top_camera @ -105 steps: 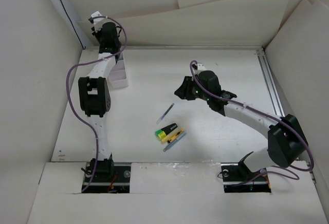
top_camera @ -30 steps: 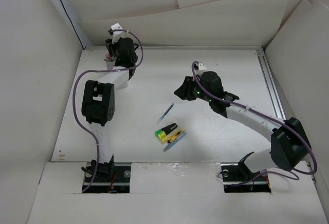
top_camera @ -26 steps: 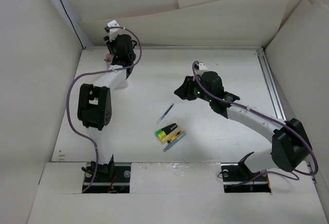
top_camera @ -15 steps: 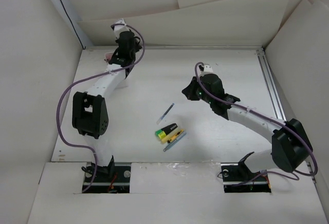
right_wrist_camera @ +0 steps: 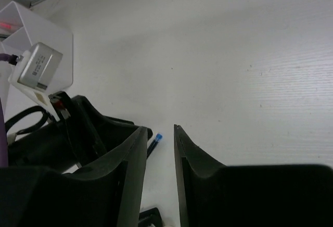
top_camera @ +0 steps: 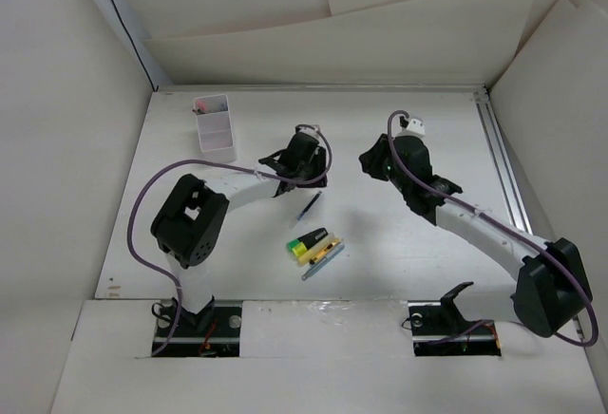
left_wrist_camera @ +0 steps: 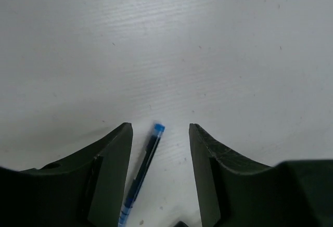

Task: Sort the stationery into containers
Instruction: Pick up the pen from the center of the board.

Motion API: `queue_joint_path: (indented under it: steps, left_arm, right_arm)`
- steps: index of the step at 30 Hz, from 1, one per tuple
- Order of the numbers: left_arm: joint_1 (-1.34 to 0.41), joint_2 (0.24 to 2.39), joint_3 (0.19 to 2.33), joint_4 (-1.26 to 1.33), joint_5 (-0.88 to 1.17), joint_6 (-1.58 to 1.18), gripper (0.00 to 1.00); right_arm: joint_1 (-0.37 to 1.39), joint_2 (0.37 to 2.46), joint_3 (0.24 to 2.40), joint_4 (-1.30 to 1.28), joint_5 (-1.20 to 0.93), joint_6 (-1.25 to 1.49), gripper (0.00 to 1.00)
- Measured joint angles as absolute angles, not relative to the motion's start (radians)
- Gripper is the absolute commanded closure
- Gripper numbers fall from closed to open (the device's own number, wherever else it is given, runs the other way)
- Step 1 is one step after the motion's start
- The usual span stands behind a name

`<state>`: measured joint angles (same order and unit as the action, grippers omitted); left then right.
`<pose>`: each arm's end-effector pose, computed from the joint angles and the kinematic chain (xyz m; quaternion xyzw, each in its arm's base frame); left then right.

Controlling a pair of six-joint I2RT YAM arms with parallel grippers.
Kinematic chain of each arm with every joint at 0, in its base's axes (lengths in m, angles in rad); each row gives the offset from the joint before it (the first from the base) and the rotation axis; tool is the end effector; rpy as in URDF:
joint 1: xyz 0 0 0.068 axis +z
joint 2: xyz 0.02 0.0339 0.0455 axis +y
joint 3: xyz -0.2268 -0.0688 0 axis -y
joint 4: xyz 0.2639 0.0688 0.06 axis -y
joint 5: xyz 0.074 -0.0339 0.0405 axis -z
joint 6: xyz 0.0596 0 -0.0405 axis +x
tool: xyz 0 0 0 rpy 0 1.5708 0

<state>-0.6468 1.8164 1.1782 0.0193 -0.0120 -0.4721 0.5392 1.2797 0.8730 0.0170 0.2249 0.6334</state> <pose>0.3449 -0.2596 0.1470 0.0748 0.8857 -0.2386 0.3912 0.3013 0.1648 0.2313 0.1013 0.8215 0.2285 0.5125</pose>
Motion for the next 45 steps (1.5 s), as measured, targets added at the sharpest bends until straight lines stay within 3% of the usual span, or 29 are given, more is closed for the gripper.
queue_joint_path:
  steps: [9, 14, 17, 26, 29, 39, 45]
  left_arm:
    - [-0.728, 1.817, 1.173, -0.035, -0.043, -0.408, 0.63]
    - [-0.743, 1.827, 1.18, -0.083, -0.132, -0.396, 0.65]
    - [-0.767, 1.846, 1.188, -0.098, -0.172, -0.393, 0.67]
    - [-0.783, 1.903, 1.2, -0.114, -0.212, -0.385, 0.86]
    - [-0.783, 1.914, 1.213, -0.115, -0.228, -0.384, 1.0]
    - [-0.771, 1.921, 1.22, -0.11, -0.347, -0.424, 1.0]
    - [-0.649, 1.914, 1.308, -0.125, -0.369, -0.466, 1.0]
  right_arm:
    - [0.536, 1.28, 0.866, 0.0, 0.224, 0.644, 0.67]
    - [0.536, 1.28, 0.866, 0.0, 0.214, 0.646, 0.58]
    - [0.536, 1.28, 0.866, 0.001, 0.2, 0.646, 0.58]
    - [0.536, 1.278, 0.866, 0.001, 0.173, 0.644, 0.59]
    - [0.536, 1.278, 0.866, 0.004, 0.168, 0.644, 0.59]
    - [0.536, 1.278, 0.866, 0.008, 0.148, 0.643, 0.6]
    - [0.536, 1.278, 0.866, 0.008, 0.134, 0.643, 0.6]
